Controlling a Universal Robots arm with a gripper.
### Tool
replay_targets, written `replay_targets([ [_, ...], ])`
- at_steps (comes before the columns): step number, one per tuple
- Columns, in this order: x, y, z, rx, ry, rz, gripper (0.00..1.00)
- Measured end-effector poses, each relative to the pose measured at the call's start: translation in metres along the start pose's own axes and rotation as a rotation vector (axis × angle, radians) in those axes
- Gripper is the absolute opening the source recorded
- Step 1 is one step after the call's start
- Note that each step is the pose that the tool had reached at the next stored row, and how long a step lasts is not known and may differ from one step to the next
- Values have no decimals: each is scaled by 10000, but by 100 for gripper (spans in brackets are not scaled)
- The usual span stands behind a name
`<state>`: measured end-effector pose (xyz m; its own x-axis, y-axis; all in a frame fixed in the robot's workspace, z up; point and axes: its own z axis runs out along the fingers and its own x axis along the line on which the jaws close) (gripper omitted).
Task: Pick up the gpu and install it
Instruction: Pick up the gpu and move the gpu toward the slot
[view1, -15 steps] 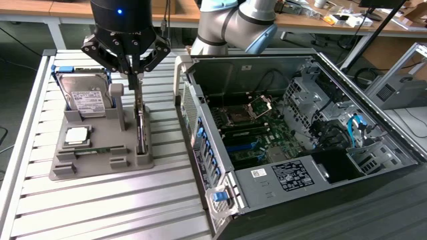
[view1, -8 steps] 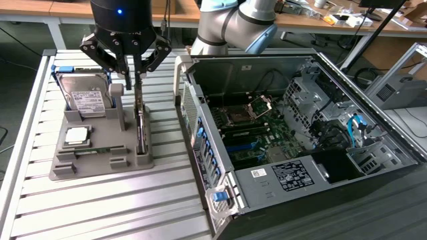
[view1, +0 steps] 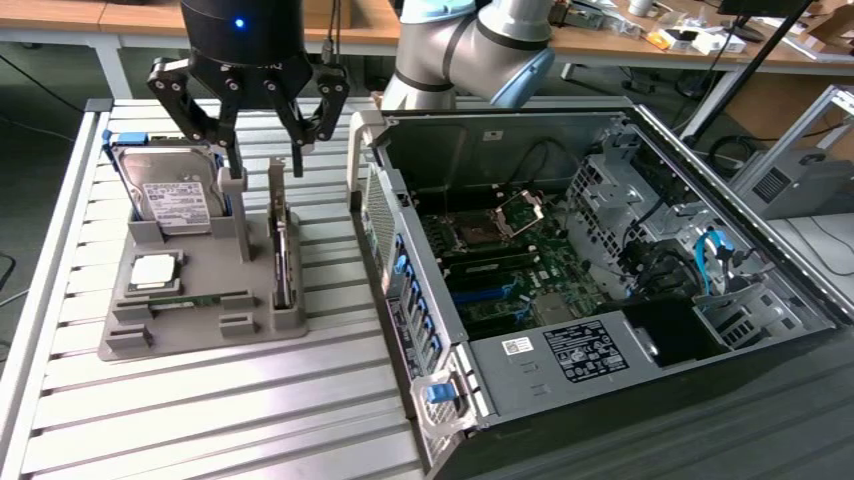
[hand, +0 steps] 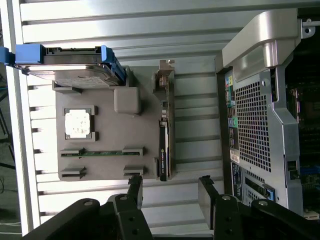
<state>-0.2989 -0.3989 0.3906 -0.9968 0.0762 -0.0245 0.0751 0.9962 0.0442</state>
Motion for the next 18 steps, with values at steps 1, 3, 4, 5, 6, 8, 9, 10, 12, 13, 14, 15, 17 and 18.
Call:
replay_targets([
  [1,0,0,0,0,0,0,57],
  [3,0,0,0,0,0,0,57],
  [4,0,0,0,0,0,0,57],
  [5,0,0,1,1,1,0,57],
  [6,0,0,3,1,1,1,57],
  [8,0,0,7,0,0,0,57],
  [9,0,0,9,0,1,0,57],
  [10,0,0,12,1,1,0,57],
  [12,1,-1,19,0,0,0,57],
  [13,1,-1,24,1,1,0,57],
  [14,1,-1,27,0,0,0,57],
  [15,1,-1,29,0,0,0,57],
  [17,1,-1,35,0,0,0,57],
  [18,1,-2,37,0,0,0,57],
])
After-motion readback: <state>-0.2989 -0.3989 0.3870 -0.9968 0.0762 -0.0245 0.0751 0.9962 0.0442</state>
